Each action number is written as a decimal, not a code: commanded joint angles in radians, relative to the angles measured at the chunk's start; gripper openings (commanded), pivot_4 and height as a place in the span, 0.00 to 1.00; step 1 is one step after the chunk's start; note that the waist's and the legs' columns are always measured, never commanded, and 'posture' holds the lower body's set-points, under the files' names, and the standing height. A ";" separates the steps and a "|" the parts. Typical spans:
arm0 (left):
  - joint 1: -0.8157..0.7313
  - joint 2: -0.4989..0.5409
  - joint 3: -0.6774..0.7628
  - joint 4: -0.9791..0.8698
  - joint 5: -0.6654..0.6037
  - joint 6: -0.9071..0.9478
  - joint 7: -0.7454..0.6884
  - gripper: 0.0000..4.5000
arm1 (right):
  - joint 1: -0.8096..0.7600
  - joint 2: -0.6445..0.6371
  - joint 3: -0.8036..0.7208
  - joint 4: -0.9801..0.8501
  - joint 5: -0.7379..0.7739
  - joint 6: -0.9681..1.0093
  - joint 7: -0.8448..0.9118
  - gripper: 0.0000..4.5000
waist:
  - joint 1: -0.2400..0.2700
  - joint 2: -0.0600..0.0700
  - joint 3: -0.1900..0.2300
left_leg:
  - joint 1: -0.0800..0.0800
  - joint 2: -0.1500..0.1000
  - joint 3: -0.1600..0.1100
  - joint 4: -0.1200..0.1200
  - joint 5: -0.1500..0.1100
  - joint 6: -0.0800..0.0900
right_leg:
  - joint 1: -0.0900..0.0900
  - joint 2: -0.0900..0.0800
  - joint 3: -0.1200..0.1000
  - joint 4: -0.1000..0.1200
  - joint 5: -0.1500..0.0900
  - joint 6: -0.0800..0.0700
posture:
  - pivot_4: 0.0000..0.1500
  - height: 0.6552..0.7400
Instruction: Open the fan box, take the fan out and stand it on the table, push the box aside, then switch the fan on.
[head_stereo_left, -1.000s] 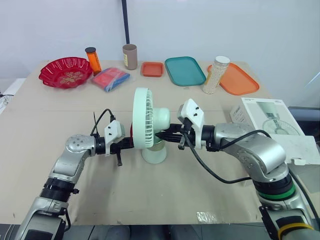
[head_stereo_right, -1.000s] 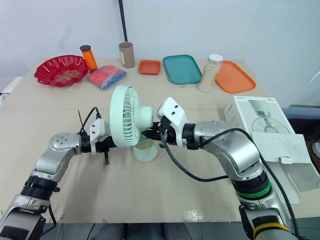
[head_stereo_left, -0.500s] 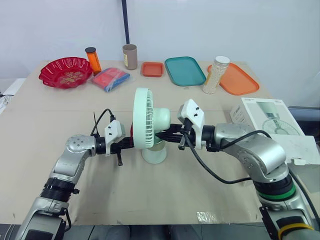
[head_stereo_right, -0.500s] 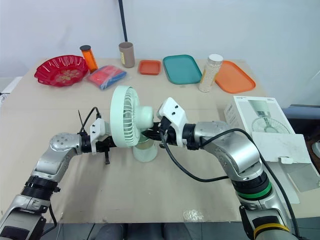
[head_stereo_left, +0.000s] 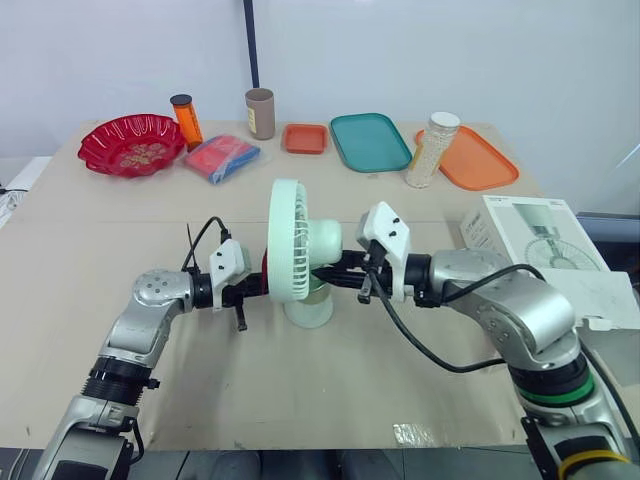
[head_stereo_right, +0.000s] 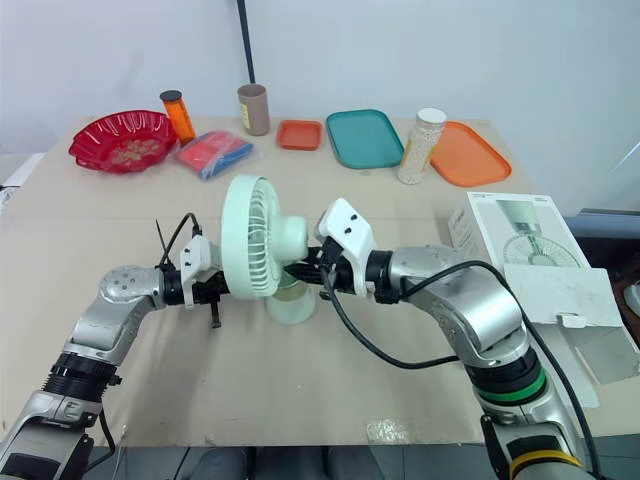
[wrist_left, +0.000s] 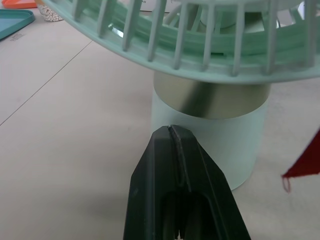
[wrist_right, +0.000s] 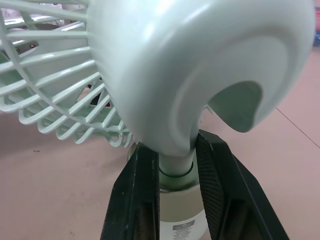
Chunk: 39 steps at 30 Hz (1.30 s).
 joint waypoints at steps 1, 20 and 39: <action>0.019 0.016 0.025 -0.061 -0.029 0.020 0.006 0.01 | 0.015 -0.008 0.009 -0.012 -0.005 0.020 -0.006 0.20 | 0.000 0.000 0.000 | 0.000 0.000 0.000 0.000 0.000 0.000 | 0.000 0.000 0.000 0.000 0.000 0.000 | 1.00 1.00; 0.028 0.035 0.019 -0.036 -0.019 0.014 0.017 0.01 | 0.006 -0.009 0.002 -0.025 0.010 0.046 -0.006 0.20 | 0.000 0.000 0.000 | 0.000 0.000 0.000 0.000 0.000 0.000 | 0.000 0.000 0.000 0.000 0.000 0.000 | 1.00 1.00; 0.022 0.016 -0.007 -0.031 -0.009 0.006 0.012 0.01 | -0.006 -0.013 0.002 -0.023 0.019 0.058 -0.005 0.20 | 0.000 0.000 0.000 | 0.000 0.000 0.000 0.000 0.000 0.000 | 0.000 0.000 0.000 0.000 0.000 0.000 | 1.00 1.00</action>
